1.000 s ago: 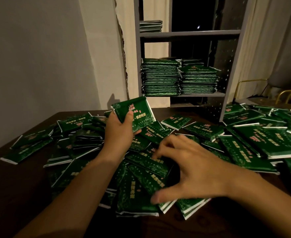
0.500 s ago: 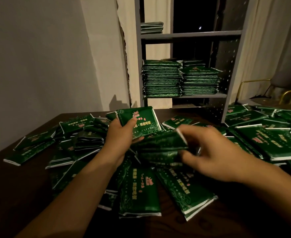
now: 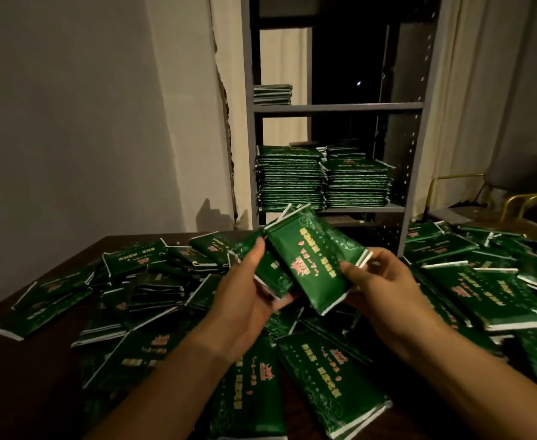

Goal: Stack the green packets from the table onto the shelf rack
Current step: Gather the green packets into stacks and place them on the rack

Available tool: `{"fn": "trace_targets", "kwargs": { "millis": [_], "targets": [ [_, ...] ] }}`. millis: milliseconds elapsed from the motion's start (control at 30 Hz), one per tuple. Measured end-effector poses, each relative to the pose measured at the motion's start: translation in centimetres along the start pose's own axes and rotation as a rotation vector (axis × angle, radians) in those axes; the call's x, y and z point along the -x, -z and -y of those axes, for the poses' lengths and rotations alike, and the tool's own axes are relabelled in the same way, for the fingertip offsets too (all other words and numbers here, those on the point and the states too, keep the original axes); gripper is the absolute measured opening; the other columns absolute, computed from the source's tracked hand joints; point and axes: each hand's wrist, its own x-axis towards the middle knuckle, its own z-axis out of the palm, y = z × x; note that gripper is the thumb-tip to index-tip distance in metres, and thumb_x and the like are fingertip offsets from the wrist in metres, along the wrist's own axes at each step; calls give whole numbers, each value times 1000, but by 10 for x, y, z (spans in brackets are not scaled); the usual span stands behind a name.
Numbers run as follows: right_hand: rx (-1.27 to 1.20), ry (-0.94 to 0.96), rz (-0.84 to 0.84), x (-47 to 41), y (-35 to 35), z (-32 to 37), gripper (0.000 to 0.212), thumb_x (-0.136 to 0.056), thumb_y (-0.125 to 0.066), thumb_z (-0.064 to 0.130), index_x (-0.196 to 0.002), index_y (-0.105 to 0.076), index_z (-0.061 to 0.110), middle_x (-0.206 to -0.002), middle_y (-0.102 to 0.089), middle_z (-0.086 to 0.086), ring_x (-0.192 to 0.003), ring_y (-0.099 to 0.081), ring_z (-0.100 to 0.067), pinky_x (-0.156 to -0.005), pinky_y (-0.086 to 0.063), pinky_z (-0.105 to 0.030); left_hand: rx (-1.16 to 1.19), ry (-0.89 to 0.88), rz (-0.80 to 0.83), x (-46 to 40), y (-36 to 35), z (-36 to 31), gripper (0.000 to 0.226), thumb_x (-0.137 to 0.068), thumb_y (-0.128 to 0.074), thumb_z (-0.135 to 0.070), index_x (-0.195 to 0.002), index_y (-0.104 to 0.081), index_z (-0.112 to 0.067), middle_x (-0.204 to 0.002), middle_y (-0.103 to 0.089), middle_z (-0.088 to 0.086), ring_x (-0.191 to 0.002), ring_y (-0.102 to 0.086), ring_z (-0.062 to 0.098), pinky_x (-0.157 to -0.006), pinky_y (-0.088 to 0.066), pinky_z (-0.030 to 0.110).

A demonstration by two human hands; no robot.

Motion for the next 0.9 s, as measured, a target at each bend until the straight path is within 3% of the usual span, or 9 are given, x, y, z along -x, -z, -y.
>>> {"fn": "trace_targets", "kwargs": {
  "millis": [67, 167, 267, 333, 467, 533, 633, 800, 900],
  "targets": [
    [180, 49, 43, 9, -5, -2, 17, -92, -67, 7, -106, -57, 12, -98, -72, -12, -78, -74, -20, -63, -58, -31, -67, -27, 24, 2, -4, 3, 43, -93, -60, -37, -130, -61, -16, -120, -73, 10, -112, -70, 26, -98, -54, 51],
    [346, 102, 202, 19, -6, 2, 12, -91, -68, 18, -101, -62, 14, -91, -75, -3, -80, -73, -14, -66, -58, -27, -207, -121, -57, -1, -3, 10, 40, -92, -72, -22, -129, -59, -16, -117, -74, 8, -108, -71, 27, -95, -56, 52],
    [406, 176, 229, 20, -5, 7, 39, -73, -80, 44, -101, -62, 23, -92, -75, 9, -81, -73, -7, -65, -56, -19, -312, -169, -70, 0, -2, 15, 37, -89, -73, -9, -124, -61, -12, -110, -76, 8, -102, -74, 25, -91, -58, 49],
    [454, 188, 210, 17, -4, 5, 52, -65, -86, 37, -108, -61, 22, -95, -75, 9, -84, -74, -9, -70, -61, -29, -296, -154, -44, 1, -4, 15, 39, -90, -73, -12, -126, -60, -10, -114, -75, 10, -103, -73, 26, -89, -59, 49],
    [218, 25, 172, 6, 4, 5, 32, -85, -76, 19, -114, -66, 9, -99, -78, -3, -90, -75, -22, -80, -60, -40, -84, -74, -33, 0, -4, 7, 49, -90, -59, -38, -130, -62, -10, -121, -72, 13, -112, -70, 29, -102, -51, 50],
    [91, -67, 152, 2, 9, 7, 27, -90, -69, 16, -113, -63, 3, -96, -78, -8, -85, -76, -23, -68, -60, -34, -74, -106, -74, -1, 0, 3, 43, -100, -51, -34, -132, -59, -8, -122, -72, 12, -114, -69, 27, -106, -48, 49],
    [-1, -158, 126, 1, 10, 8, 27, -90, -67, 10, -112, -57, -1, -88, -78, -9, -75, -75, -20, -55, -57, -26, -96, -120, -124, 0, 2, 1, 34, -104, -50, -27, -131, -57, -7, -118, -73, 11, -109, -71, 25, -97, -55, 45],
    [-64, -202, 159, 1, 4, 4, 45, -91, -67, 9, -128, -48, -8, -99, -76, -15, -85, -76, -26, -67, -59, -34, -98, -135, -138, 3, -2, 2, 31, -99, -61, -19, -128, -58, -8, -121, -72, 12, -109, -71, 27, -100, -53, 52],
    [-65, -176, 136, 6, 0, 3, 42, -90, -70, 21, -124, -51, 5, -95, -77, -12, -85, -76, -24, -83, -55, -39, -68, -109, -6, 8, -8, 0, 36, -98, -61, -30, -130, -59, -12, -124, -71, 11, -114, -69, 26, -103, -50, 48]
  ]
}}
